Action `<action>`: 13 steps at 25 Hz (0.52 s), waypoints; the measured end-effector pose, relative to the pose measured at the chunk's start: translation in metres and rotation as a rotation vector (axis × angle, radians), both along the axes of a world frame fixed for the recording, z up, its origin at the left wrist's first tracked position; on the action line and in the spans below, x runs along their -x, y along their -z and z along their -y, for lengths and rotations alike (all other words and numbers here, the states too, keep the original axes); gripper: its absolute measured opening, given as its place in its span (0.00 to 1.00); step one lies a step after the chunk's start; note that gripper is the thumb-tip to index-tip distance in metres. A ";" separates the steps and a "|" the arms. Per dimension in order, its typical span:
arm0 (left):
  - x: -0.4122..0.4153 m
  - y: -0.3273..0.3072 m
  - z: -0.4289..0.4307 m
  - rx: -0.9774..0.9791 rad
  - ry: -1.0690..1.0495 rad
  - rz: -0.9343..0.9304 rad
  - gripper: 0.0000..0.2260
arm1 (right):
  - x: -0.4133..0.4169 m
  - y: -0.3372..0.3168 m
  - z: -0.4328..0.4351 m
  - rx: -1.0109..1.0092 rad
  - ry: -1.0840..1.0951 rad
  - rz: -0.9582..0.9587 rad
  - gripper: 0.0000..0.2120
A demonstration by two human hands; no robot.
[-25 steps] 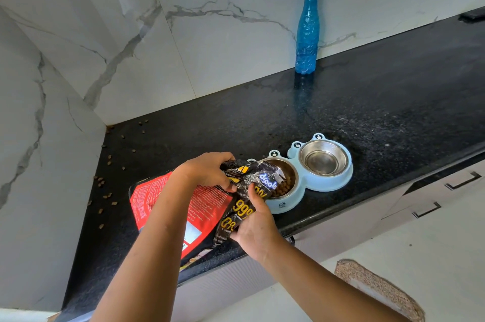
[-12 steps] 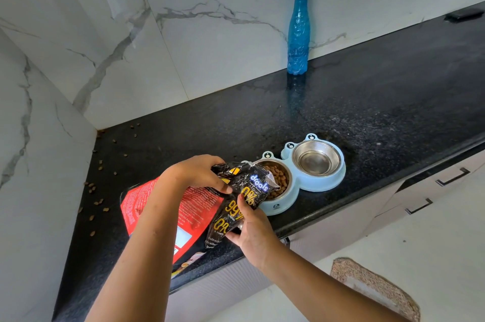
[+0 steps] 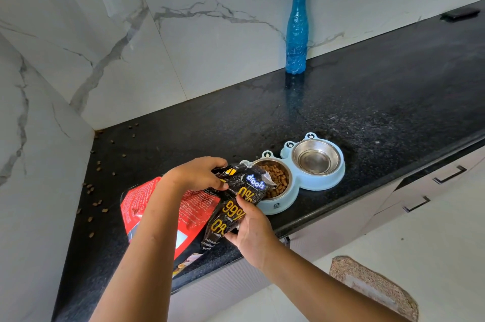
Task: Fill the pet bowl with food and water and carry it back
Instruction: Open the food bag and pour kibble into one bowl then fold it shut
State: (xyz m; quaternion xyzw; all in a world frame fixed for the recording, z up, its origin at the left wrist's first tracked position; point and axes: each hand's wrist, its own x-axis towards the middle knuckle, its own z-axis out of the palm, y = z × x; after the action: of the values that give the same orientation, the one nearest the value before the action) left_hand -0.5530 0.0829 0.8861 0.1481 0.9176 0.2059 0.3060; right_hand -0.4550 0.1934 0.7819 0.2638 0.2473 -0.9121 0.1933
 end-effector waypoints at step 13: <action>-0.009 -0.006 0.001 0.069 0.042 -0.071 0.22 | 0.003 -0.001 0.003 -0.152 0.097 0.002 0.18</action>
State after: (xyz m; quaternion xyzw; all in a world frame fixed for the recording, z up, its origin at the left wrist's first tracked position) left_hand -0.5440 0.0818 0.8925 0.1639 0.9312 0.1622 0.2822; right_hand -0.4578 0.1907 0.7825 0.2903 0.3025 -0.8987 0.1286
